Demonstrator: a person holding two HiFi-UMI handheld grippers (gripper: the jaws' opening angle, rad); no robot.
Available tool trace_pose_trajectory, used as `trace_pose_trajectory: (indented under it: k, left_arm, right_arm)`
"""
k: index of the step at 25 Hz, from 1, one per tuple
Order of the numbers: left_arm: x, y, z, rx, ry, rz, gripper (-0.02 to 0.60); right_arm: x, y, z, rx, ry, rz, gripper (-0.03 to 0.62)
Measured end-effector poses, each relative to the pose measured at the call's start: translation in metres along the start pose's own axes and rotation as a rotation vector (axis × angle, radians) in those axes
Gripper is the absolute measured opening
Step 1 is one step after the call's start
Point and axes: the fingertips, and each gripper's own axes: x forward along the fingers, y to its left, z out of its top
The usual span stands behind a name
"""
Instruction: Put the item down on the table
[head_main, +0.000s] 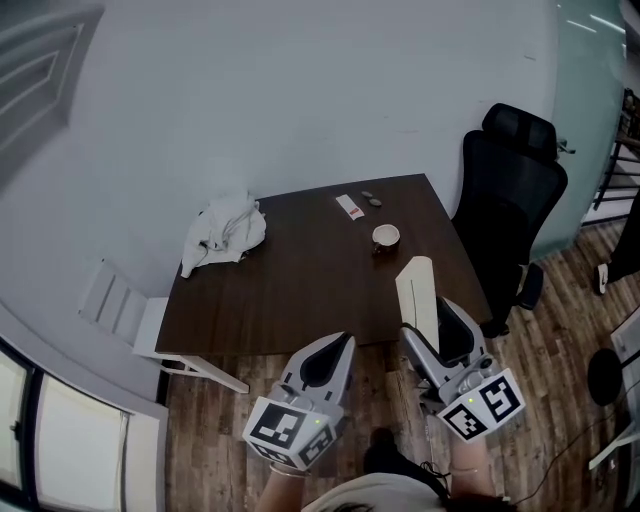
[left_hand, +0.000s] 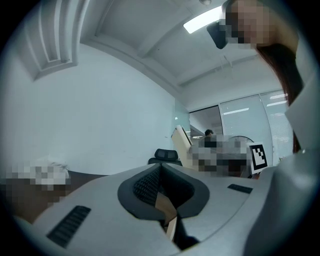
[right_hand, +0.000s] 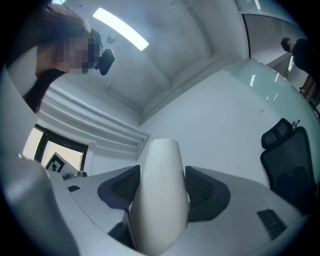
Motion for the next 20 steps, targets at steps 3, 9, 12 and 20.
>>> trace_pose_trajectory:
  k: [3,9,12,20]
  left_arm:
    - [0.023,0.014,0.002,-0.004,-0.003,0.015,0.018]
    - [0.062,0.031,0.001,-0.008,-0.008,0.040,0.018]
    - [0.076,0.037,0.003,-0.007,-0.016,0.054,0.018]
    - [0.098,0.046,0.002,-0.009,-0.016,0.077,0.018]
  right_arm:
    - [0.019,-0.020,-0.002,0.002,0.006,0.015,0.288]
    - [0.045,-0.051,-0.006,0.006,0.014,0.048,0.288]
    - [0.057,-0.064,-0.008,0.004,0.021,0.065,0.288]
    - [0.076,-0.084,-0.015,-0.028,0.052,0.095,0.288]
